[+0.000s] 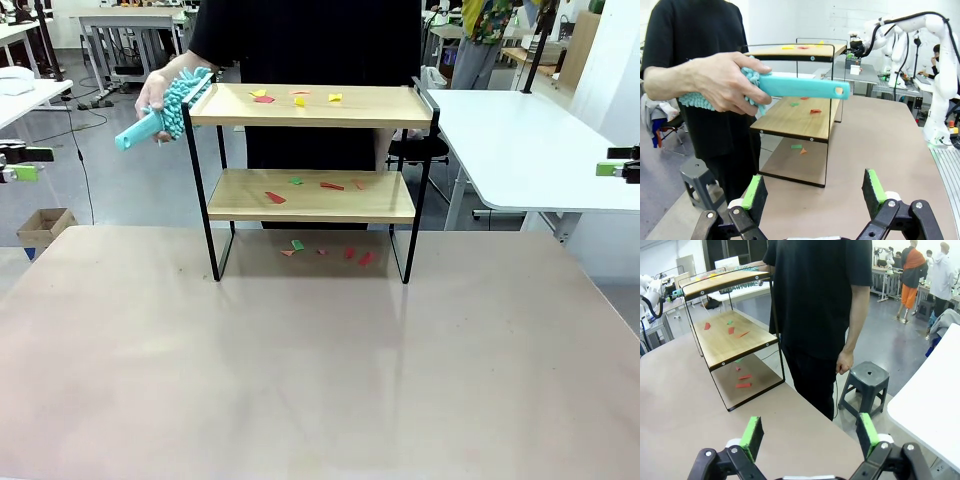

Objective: Clean the shelf.
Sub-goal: Pick up the Duster handed by the human.

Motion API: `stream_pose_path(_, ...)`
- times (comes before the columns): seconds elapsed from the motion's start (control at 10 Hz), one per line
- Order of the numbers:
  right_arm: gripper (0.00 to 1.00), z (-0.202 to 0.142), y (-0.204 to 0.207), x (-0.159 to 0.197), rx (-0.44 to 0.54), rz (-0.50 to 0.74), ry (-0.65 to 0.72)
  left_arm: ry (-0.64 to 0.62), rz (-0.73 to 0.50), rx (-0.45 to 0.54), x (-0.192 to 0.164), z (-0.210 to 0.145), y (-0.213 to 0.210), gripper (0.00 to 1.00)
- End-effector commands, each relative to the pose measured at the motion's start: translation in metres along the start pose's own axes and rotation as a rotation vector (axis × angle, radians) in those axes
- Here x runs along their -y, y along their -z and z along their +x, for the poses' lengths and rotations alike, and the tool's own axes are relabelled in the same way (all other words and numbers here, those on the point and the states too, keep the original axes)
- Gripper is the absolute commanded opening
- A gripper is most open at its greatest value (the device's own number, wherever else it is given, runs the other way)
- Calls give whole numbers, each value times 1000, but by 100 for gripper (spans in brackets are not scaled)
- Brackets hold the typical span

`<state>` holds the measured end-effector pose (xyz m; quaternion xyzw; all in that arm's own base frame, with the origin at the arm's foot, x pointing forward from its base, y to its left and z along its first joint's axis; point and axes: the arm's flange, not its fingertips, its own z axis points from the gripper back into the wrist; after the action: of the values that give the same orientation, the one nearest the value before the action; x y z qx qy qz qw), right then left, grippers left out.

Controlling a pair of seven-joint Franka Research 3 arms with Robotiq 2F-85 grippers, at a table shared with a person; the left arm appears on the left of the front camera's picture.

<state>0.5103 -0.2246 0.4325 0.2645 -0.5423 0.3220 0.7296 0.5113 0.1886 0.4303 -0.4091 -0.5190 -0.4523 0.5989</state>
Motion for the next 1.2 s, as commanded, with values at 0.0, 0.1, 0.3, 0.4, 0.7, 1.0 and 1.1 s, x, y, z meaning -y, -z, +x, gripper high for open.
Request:
stream_pose_path(0.0,100,2,1,-1,3,2,-4,-12,56,-84,19,61,6,100)
stream_pose_path(0.1,100,2,1,-1,3,2,-4,-41,111,-157,28,91,12,100)
stream_pose_path(0.3,100,2,1,-1,3,2,-4,-87,234,-322,50,144,31,100)
stream_pose_path(0.4,100,2,1,-1,3,2,-4,-66,303,-412,72,171,47,100)
stream_pose_path(0.7,100,2,1,-1,3,2,-4,-87,482,-608,119,226,88,100)
stream_pose_path(1.0,100,2,1,-1,3,2,-4,-194,657,-769,144,242,143,100)
stream_pose_path(1.1,100,2,1,-1,3,2,-4,-242,748,-792,147,242,164,100)
